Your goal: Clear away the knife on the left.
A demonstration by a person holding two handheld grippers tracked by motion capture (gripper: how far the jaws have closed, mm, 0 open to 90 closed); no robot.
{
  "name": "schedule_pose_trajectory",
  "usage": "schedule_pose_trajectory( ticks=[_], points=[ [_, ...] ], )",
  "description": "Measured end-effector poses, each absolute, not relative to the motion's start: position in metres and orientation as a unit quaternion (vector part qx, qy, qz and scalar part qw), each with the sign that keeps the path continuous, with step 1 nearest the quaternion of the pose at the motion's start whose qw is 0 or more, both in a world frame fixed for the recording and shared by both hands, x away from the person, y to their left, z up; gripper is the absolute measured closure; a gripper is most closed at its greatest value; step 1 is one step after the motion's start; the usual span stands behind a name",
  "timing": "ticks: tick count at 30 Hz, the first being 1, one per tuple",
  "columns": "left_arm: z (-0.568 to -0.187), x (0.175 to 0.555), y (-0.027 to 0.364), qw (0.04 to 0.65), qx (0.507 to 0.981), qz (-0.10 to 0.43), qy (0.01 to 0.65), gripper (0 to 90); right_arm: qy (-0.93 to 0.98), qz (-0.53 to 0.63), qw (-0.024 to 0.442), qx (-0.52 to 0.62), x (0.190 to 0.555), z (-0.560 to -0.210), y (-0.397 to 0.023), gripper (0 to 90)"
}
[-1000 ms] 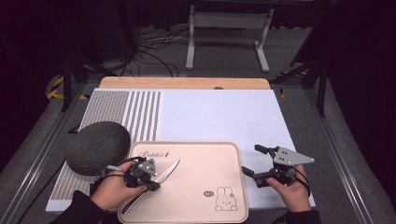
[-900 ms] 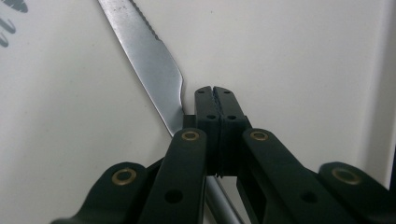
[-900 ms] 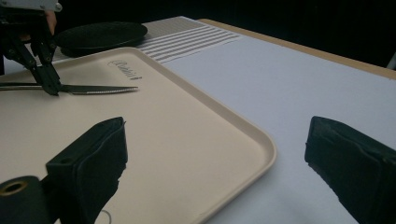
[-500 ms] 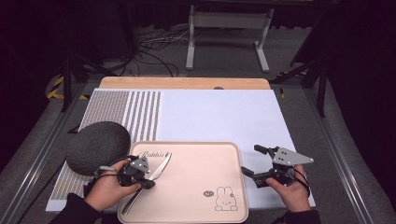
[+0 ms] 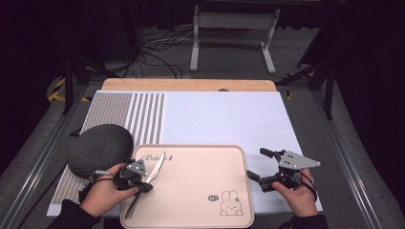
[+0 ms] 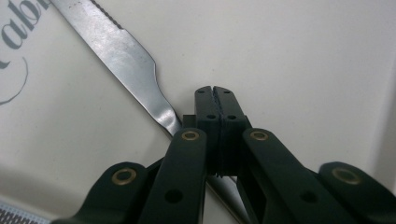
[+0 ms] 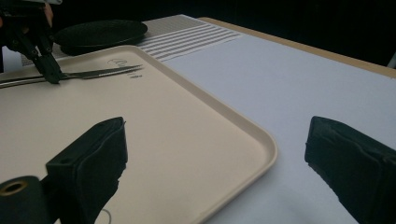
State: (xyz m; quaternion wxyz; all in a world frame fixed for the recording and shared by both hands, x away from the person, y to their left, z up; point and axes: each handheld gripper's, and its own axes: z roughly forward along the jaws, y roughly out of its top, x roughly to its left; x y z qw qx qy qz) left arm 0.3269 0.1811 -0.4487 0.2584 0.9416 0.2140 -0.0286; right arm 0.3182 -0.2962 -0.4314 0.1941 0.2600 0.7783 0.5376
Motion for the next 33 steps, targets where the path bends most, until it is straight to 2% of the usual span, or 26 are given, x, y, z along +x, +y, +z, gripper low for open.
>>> schedule_pose_trajectory(
  ticks=[33],
  points=[
    [-0.45, 0.322, 0.206, 0.264, 0.931, -0.035, 0.25, 90.0, 0.779, 0.536, 0.195, 0.26, 0.318, -0.432, -0.295, 6.8]
  ],
)
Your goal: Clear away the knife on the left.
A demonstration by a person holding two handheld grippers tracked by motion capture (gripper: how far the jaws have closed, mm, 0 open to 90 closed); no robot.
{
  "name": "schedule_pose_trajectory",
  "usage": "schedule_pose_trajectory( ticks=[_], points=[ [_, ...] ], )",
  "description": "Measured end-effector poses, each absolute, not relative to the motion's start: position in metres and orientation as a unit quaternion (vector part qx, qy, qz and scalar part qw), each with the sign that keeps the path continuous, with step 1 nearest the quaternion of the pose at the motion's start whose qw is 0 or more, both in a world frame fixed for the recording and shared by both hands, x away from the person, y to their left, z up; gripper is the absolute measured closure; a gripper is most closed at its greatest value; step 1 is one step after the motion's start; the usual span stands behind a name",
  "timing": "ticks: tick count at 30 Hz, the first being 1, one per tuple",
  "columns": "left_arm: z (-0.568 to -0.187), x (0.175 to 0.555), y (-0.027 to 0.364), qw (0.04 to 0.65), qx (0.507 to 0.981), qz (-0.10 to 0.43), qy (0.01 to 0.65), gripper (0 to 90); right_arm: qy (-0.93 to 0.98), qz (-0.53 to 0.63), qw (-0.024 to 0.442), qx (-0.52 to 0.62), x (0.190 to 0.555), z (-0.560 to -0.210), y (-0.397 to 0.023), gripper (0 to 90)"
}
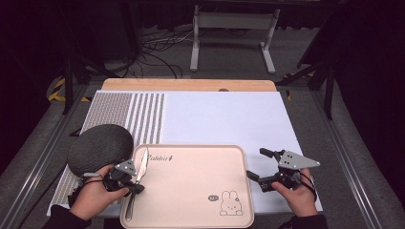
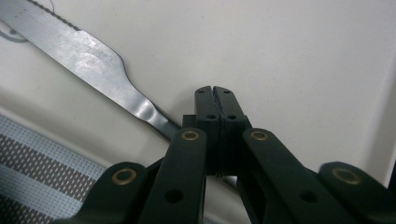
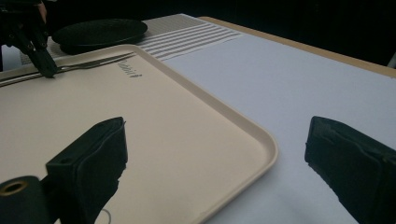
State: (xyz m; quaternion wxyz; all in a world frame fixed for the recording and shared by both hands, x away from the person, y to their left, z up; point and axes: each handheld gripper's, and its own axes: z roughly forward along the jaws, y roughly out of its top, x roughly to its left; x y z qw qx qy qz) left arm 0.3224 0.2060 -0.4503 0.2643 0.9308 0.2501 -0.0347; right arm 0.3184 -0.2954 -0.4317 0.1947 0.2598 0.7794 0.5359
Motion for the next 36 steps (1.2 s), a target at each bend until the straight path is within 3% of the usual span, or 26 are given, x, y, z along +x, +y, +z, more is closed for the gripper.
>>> schedule_pose_trajectory(
  ticks=[29, 36],
  points=[
    [-0.448, 0.32, 0.22, 0.274, 0.922, -0.028, 0.274, 90.0, 0.781, 0.534, 0.192, 0.259, 0.319, -0.433, -0.294, 6.8],
    [-0.438, 0.323, 0.217, 0.286, 0.921, -0.019, 0.263, 80.6, 0.781, 0.534, 0.192, 0.26, 0.319, -0.433, -0.294, 6.8]
  ],
)
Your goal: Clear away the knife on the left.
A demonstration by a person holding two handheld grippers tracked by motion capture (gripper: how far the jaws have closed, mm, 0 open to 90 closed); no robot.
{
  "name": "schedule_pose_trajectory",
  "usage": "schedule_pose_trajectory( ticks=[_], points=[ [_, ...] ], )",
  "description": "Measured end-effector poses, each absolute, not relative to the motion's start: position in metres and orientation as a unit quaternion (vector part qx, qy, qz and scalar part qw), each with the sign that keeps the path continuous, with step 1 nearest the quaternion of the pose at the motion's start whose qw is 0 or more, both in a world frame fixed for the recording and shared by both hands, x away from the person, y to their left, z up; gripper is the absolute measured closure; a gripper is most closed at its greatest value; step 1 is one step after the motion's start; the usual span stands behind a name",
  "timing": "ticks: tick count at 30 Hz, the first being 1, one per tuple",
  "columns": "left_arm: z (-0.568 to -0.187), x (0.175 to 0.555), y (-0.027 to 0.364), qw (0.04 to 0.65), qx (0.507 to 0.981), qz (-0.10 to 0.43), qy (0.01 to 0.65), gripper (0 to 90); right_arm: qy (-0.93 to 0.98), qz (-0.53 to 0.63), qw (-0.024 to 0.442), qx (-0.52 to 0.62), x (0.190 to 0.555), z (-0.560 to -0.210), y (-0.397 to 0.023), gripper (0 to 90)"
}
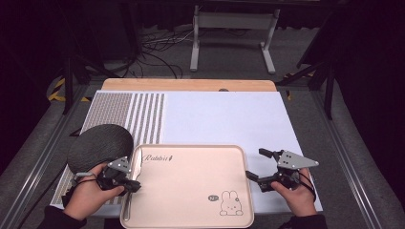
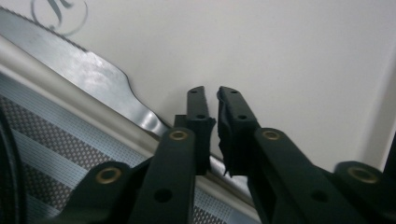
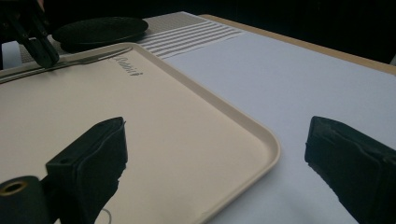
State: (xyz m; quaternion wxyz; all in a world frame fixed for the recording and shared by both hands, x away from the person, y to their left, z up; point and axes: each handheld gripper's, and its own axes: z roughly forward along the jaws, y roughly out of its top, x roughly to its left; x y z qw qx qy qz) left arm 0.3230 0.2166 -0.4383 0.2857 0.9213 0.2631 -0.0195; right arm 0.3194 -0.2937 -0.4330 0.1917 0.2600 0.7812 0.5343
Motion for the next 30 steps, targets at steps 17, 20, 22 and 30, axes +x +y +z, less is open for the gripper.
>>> schedule_pose_trajectory(
  ticks=[17, 20, 22, 30],
  points=[
    [-0.414, 0.323, 0.234, 0.405, 0.879, 0.07, 0.242, 13.0, 0.774, 0.539, 0.199, 0.265, 0.318, -0.432, -0.296, 6.1],
    [-0.415, 0.32, 0.243, 0.431, 0.865, 0.079, 0.245, 11.6, 0.772, 0.542, 0.2, 0.266, 0.318, -0.431, -0.296, 5.9],
    [-0.416, 0.32, 0.246, 0.437, 0.861, 0.081, 0.246, 11.2, 0.771, 0.542, 0.2, 0.266, 0.318, -0.431, -0.296, 5.9],
    [-0.43, 0.309, 0.273, 0.504, 0.821, 0.107, 0.246, 9.3, 0.763, 0.55, 0.203, 0.272, 0.317, -0.432, -0.297, 5.7]
  ],
)
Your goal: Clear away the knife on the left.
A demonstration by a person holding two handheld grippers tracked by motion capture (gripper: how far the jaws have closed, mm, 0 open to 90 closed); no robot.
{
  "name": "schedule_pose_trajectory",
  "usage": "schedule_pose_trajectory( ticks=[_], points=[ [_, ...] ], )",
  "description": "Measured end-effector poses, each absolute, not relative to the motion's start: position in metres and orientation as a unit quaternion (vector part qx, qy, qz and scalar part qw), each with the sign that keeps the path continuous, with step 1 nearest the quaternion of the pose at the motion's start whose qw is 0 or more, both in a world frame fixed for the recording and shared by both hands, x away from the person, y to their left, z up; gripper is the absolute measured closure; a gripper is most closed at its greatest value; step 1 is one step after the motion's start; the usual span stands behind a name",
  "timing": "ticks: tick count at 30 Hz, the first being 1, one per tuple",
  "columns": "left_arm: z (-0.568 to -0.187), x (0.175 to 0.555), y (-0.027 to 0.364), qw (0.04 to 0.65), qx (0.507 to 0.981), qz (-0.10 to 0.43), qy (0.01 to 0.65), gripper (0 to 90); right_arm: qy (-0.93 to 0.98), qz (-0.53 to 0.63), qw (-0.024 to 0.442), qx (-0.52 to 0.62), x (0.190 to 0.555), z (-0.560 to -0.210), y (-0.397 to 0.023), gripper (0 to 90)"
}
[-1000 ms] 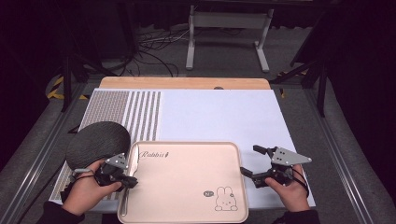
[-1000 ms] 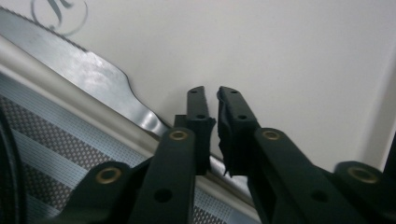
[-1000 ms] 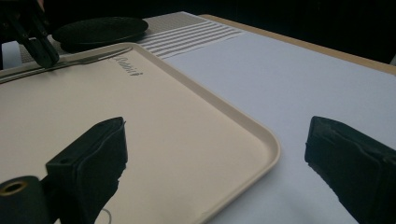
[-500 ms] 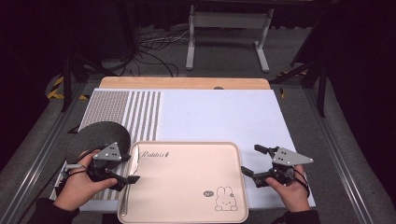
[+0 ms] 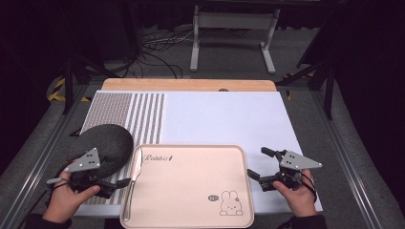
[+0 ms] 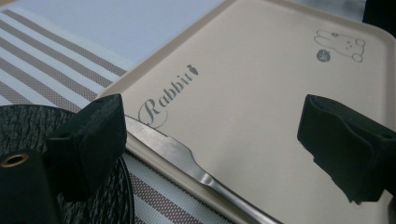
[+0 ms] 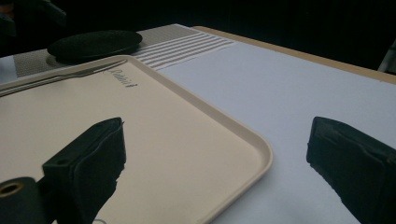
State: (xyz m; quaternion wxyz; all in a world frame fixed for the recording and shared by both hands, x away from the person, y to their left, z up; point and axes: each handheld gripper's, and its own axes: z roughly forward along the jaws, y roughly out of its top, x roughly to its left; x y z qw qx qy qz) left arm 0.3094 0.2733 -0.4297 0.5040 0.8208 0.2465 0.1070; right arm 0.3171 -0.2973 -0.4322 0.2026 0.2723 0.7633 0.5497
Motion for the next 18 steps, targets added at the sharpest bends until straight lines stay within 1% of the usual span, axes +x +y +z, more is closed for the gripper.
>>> schedule_pose_trajectory(
  ticks=[2, 8, 14, 18],
  points=[
    [-0.433, 0.306, 0.278, 0.516, 0.812, 0.119, 0.245, 11.3, 0.76, 0.554, 0.202, 0.274, 0.317, -0.432, -0.298, 5.6],
    [-0.45, 0.296, 0.299, 0.561, 0.772, 0.147, 0.261, 8.5, 0.749, 0.565, 0.203, 0.28, 0.314, -0.435, -0.302, 5.4],
    [-0.464, 0.294, 0.318, 0.597, 0.735, 0.144, 0.288, 5.7, 0.74, 0.573, 0.201, 0.288, 0.31, -0.44, -0.309, 4.7],
    [-0.464, 0.293, 0.319, 0.585, 0.74, 0.162, 0.289, 5.3, 0.736, 0.576, 0.201, 0.293, 0.311, -0.441, -0.312, 4.5]
  ],
)
